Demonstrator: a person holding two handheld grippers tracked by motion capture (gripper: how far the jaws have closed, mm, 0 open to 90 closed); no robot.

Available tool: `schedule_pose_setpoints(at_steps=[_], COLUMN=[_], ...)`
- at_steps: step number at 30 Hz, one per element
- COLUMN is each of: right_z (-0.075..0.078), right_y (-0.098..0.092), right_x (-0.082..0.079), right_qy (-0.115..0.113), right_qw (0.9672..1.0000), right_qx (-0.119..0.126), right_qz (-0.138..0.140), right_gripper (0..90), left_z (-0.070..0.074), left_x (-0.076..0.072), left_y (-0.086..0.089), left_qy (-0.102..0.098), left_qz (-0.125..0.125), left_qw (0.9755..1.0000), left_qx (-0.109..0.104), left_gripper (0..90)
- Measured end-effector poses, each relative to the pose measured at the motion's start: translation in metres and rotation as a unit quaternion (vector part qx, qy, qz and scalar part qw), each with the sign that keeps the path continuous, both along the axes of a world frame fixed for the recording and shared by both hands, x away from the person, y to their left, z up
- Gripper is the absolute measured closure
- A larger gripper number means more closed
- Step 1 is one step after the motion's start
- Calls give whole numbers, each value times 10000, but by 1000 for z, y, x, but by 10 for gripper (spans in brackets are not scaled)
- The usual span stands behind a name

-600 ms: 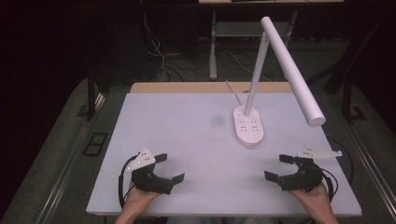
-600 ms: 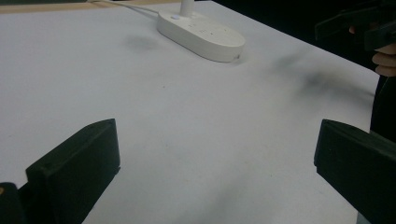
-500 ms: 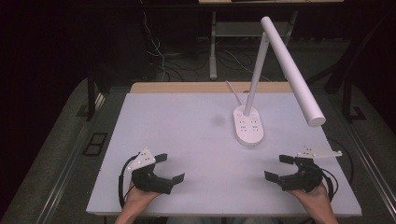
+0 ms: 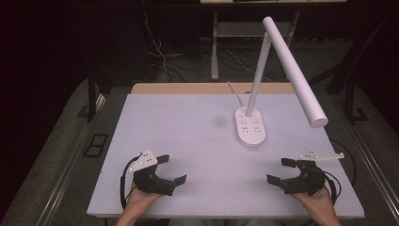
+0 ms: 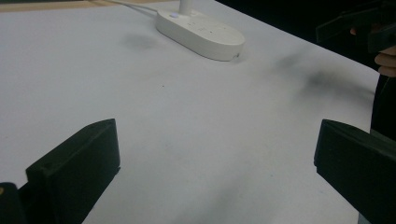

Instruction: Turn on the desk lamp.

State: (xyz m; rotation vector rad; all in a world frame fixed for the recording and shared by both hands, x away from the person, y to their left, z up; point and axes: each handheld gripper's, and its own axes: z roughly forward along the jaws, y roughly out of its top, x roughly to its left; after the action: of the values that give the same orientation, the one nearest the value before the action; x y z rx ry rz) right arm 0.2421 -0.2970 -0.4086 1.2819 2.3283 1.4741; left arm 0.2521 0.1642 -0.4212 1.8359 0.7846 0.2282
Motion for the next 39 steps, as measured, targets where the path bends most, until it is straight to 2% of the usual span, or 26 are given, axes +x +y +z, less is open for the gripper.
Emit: schedule_pose_setpoints(at_steps=[16,35,39], right_z=[0,16,19], right_y=[0,3,6], right_x=[1,13,17], right_qy=[79,140,85], right_qw=[10000,9998,9997], right_qx=[-29,-79,-106], right_qz=[15,134,185], right_gripper=[5,5,5], left_z=[-1,-1,-2], left_x=[0,0,0], left_y=[-1,4,4], left_qy=[14,50,45], left_qz=[5,84,58], left_qw=[10000,10000,10000], left_qx=[40,12,56], left_gripper=[0,0,0])
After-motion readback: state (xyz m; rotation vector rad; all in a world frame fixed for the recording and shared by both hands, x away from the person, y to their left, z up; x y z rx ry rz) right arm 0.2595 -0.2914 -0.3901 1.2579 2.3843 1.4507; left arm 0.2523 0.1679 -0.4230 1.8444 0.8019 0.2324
